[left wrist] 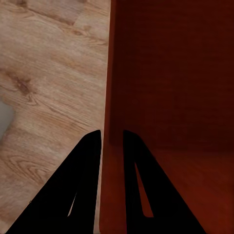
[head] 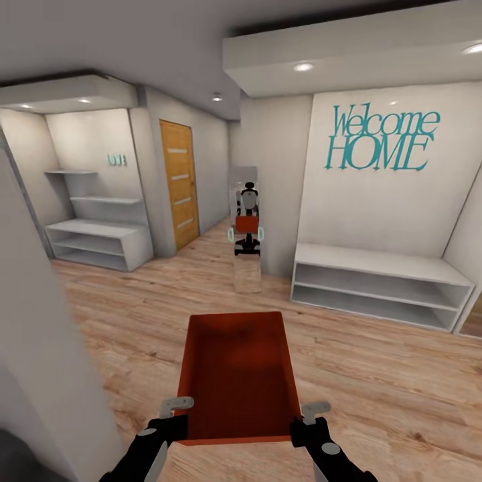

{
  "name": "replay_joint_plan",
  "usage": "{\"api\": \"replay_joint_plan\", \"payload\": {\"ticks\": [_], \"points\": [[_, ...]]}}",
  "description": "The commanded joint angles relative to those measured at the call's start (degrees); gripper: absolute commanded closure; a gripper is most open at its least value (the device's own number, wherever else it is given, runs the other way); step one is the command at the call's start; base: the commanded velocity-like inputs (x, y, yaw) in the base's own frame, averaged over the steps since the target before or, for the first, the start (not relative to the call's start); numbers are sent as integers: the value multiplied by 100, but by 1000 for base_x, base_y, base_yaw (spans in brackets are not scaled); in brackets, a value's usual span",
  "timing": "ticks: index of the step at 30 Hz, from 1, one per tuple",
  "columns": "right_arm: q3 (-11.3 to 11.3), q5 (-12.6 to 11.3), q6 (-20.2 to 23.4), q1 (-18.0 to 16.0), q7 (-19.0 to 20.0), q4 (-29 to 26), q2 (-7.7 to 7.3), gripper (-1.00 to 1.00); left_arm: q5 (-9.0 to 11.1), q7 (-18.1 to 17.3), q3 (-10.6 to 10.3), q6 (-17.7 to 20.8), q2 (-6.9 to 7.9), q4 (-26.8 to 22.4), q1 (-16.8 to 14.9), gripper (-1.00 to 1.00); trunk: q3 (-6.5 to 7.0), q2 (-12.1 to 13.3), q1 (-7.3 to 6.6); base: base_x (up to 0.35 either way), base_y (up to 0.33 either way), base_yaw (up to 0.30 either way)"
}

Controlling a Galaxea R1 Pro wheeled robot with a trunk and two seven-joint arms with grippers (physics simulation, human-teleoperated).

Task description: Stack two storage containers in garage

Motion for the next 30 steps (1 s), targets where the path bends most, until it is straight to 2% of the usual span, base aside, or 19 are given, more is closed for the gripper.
{"api": "replay_joint_plan", "payload": {"ticks": [1, 30], "points": [[-26, -75, -12, -8, -20, 15, 176, 100, -91, 47, -11, -165, -7, -16, 5, 100, -2, -4, 5, 327, 0, 0], [-21, -75, -12, -8, -20, 16, 176, 100, -91, 47, -12, -165, -15, -16, 5, 100, -2, -4, 5, 327, 0, 0]]}}
